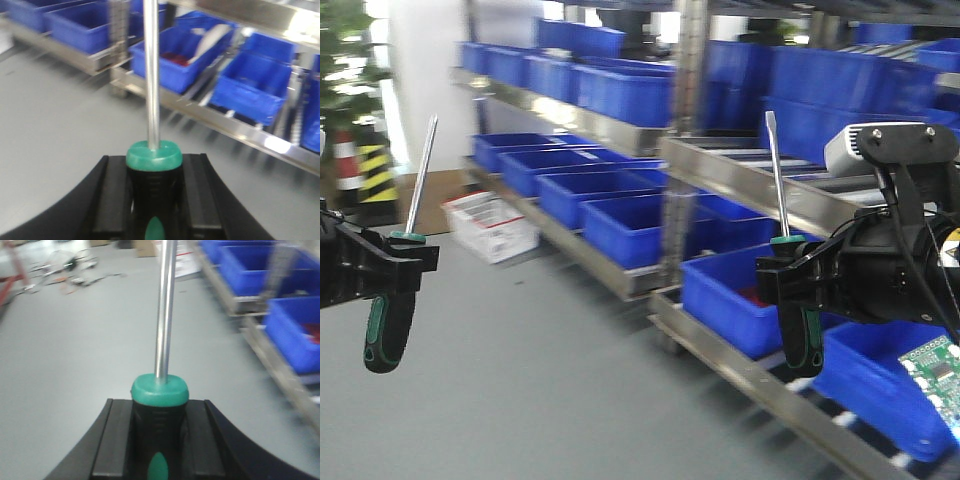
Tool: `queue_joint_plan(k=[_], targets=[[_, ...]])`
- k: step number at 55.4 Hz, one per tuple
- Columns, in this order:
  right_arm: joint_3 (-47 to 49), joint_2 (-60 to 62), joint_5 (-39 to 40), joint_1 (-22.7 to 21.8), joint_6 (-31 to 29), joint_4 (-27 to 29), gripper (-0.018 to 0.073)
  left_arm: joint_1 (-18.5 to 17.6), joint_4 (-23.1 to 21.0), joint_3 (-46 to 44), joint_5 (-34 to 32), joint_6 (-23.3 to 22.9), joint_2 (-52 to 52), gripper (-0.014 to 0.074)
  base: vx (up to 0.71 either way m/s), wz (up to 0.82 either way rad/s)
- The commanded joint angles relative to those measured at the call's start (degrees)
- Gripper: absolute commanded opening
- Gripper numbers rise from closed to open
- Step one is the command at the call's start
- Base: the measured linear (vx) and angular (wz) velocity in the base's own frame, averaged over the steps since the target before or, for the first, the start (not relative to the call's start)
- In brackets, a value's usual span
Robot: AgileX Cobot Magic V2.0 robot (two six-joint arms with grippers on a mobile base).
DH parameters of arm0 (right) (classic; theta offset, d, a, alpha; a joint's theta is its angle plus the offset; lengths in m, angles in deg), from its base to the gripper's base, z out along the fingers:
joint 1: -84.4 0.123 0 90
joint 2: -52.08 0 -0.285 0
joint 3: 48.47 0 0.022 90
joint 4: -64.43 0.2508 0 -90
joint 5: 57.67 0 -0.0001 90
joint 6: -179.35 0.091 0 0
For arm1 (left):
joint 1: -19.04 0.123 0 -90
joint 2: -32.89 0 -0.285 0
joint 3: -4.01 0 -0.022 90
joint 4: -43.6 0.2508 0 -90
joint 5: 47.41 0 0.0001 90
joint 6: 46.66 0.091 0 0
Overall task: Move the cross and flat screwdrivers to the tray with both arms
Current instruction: 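Hold both screwdrivers upright while the base drives to the conveyor rack, then hold screwdrivers while the base stops beside the grey metal tray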
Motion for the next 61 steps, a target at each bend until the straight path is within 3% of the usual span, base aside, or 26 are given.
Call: queue_joint_plan(k=[1, 61], targets=[[1.85, 1.47, 4.76, -0.16, -0.29, 0.09, -0.0008, -0.25, -1.75, -1.68, -4.2, -0.57, -1.27, 0.0003, 0.4, -0.86], [1.85, 1.47, 4.76, -0.16, -0.29, 0.09, -0.0008, -0.25, -1.75, -1.68, -4.2, -0.57, -1.27, 0.0003, 0.35, -0.75]])
